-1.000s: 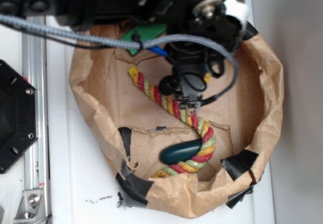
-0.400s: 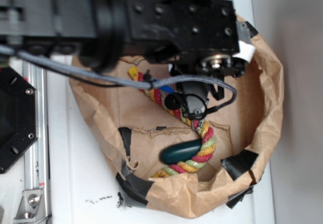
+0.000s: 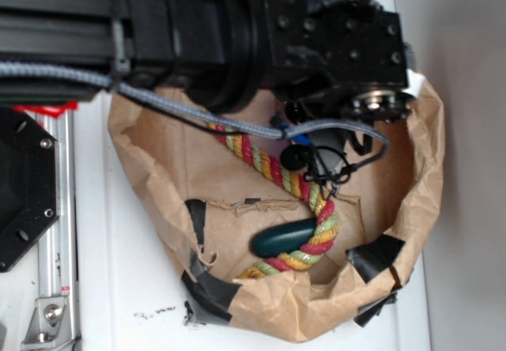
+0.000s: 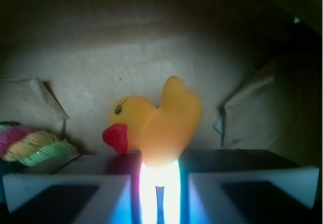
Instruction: Grab the yellow duck.
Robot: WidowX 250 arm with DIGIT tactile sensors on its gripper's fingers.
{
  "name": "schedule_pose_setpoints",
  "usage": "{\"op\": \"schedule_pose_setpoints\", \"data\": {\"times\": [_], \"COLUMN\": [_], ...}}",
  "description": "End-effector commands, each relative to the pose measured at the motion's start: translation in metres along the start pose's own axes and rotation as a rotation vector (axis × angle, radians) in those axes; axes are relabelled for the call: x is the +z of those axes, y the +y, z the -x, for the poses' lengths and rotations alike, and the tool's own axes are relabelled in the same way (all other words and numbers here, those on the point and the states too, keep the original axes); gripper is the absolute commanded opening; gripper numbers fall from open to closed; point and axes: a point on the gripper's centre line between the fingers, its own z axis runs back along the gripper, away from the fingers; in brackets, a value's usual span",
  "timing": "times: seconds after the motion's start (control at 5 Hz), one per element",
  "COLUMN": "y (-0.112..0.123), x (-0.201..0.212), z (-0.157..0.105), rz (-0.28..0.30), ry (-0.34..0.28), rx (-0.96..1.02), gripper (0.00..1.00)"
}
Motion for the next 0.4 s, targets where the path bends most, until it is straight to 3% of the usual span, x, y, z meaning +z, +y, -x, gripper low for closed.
{"op": "schedule_pose_setpoints", "data": {"times": [0.0, 0.2], "y": [0.0202, 0.0212], "x": [0.0006, -0.0045], "z": [0.0018, 0.0001], "rz": [0.053, 0.016], "ry": [-0.064, -0.009], "rx": [-0.051, -0.049], "gripper": [0.00, 0.00]}}
